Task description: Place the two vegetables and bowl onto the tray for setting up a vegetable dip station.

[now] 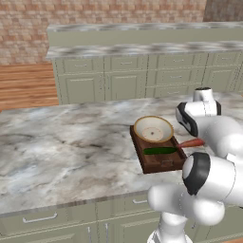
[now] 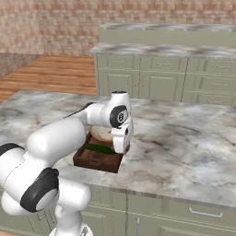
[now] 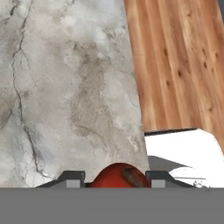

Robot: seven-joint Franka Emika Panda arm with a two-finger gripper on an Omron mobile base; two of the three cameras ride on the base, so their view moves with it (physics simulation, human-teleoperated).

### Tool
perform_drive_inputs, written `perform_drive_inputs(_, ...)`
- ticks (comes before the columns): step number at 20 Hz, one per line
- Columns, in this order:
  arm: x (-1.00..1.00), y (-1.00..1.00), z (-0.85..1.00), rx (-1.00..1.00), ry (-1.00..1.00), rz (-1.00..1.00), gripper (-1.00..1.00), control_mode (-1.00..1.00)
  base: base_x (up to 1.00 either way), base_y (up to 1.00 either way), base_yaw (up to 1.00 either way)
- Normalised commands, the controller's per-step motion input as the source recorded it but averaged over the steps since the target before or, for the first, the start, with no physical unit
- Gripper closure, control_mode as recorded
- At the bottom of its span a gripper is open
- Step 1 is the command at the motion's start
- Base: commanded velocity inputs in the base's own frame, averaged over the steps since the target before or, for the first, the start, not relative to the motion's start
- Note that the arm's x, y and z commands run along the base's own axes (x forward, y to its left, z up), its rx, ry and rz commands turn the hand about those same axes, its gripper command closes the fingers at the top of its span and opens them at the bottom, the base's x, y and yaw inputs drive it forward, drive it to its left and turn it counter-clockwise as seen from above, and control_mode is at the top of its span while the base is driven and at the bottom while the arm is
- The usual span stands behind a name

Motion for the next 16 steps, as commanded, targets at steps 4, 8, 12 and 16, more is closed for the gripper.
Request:
perform_drive_inputs(4, 0.00, 0.25, -0.01, 0.00, -0.02, 0.00, 1.00, -1.00, 0.00, 0.00, 0.00)
perform_drive_inputs(8, 0.04, 0.27, -0.04, 0.01, 0.00, 0.00, 1.00, -1.00, 0.00, 0.00, 0.00)
perform_drive_inputs(12, 0.06, 0.27, -0.05, 0.02, 0.00, 0.00, 1.00, -1.00, 0.00, 0.00, 0.00)
perform_drive_inputs(16, 0.03, 0.25, -0.10, 0.03, 0.00, 0.00, 1.00, -1.00, 0.00, 0.00, 0.00)
